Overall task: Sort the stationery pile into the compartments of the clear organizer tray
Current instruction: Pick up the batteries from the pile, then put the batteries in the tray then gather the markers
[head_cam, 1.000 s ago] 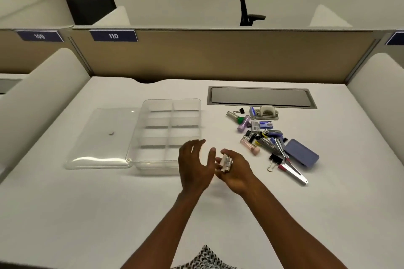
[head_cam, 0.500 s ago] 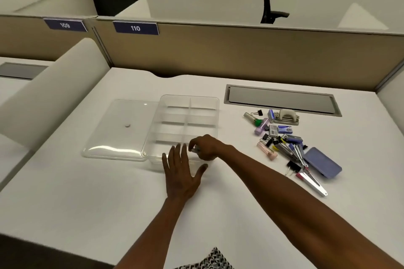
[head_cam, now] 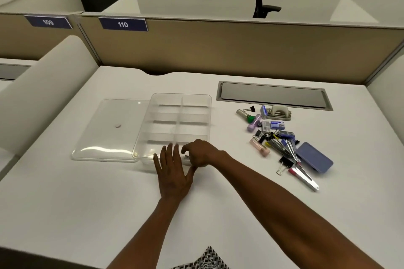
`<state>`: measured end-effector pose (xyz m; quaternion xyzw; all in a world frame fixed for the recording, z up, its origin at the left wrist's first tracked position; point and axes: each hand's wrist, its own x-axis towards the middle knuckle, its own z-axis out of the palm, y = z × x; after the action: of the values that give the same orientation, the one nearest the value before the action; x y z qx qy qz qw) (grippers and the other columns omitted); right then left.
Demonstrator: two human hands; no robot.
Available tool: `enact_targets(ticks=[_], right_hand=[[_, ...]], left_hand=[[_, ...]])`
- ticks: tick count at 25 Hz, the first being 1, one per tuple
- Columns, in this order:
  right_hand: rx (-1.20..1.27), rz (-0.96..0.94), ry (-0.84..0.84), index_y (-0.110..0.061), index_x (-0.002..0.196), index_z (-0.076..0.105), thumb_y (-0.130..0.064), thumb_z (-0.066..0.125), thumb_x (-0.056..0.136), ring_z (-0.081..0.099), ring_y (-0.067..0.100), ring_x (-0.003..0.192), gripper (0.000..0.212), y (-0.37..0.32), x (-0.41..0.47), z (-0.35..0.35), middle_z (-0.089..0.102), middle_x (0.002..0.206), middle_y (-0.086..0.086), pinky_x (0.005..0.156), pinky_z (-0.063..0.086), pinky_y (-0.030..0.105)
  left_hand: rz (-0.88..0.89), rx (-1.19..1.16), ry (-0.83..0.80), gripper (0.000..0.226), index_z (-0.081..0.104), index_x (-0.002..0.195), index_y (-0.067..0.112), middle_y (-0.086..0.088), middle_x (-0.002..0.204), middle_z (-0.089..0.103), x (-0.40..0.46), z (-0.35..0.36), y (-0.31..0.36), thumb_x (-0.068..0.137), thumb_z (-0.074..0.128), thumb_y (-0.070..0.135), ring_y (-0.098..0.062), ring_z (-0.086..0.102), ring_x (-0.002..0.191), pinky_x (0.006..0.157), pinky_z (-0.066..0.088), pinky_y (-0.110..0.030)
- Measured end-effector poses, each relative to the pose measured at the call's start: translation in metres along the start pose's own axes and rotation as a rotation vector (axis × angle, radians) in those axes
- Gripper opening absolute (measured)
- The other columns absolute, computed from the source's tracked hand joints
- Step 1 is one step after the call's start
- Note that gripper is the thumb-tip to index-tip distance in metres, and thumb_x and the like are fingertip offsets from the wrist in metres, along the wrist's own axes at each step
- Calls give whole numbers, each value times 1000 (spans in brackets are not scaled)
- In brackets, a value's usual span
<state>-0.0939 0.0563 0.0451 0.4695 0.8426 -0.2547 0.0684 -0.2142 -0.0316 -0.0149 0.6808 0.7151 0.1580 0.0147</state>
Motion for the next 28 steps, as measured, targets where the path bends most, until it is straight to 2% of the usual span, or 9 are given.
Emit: enact_targets(ticks=[3,6,9,11,15,18,20,25,28], right_hand=[[218,-55,238,-15,126,60,-12,57,90,61,25,107,37,2,-18,4,68,114,9,88,48,34],[501,-35,637,-18,114,67,-12,57,89,66,14,96,28,20,-40,7,72,104,1,86,52,31],[591,146,936,-19,107,69,-13,61,86,66,10,91,23,62,-64,11,71,101,-2,82,54,31],[525,332,1013,-16,110,68,-13,64,84,63,18,100,26,96,-80,15,69,106,2,88,50,33],[237,665,896,-10,128,58,-22,63,86,43,33,130,44,155,-107,28,56,134,15,109,36,44],[120,765,695,-16,150,33,-41,53,94,19,36,147,65,175,-123,43,31,156,15,119,15,51],[92,727,630,-19,155,20,-45,45,97,11,34,150,69,175,-128,57,19,162,13,120,11,51],[30,551,616,-25,154,26,-49,23,95,3,31,152,64,162,-136,85,16,164,7,121,12,54],[133,475,667,-25,155,22,-39,39,94,4,25,152,65,161,-141,88,15,164,5,122,14,50]], left_hand=[[-2,-12,5,103,24,152,10,-12,159,22,-1,-3,3,78,47,77,-30,16,149,120,8,-55],[8,-60,57,105,17,155,13,-9,163,11,-1,-10,6,77,50,76,-28,2,151,121,5,-54],[107,-150,103,97,21,154,12,-7,163,12,0,-16,22,80,57,64,-28,-2,151,122,6,-52],[192,-246,104,88,28,152,13,-6,162,17,0,-17,43,82,62,55,-27,2,151,121,15,-50],[330,-376,48,74,34,149,14,-5,159,23,-4,-10,94,88,63,43,-24,6,151,120,24,-42],[456,-426,-6,67,38,147,12,-6,157,29,-6,5,123,91,61,39,-23,10,151,118,28,-38],[516,-422,-43,63,40,146,11,-7,157,30,-4,19,135,93,58,38,-22,11,151,118,29,-38],[608,-295,-212,61,28,152,16,-8,161,22,8,48,152,97,44,38,-23,7,151,120,24,-42],[630,-251,-308,60,21,154,21,-4,163,13,18,65,153,99,33,41,-24,9,151,119,23,-44]])
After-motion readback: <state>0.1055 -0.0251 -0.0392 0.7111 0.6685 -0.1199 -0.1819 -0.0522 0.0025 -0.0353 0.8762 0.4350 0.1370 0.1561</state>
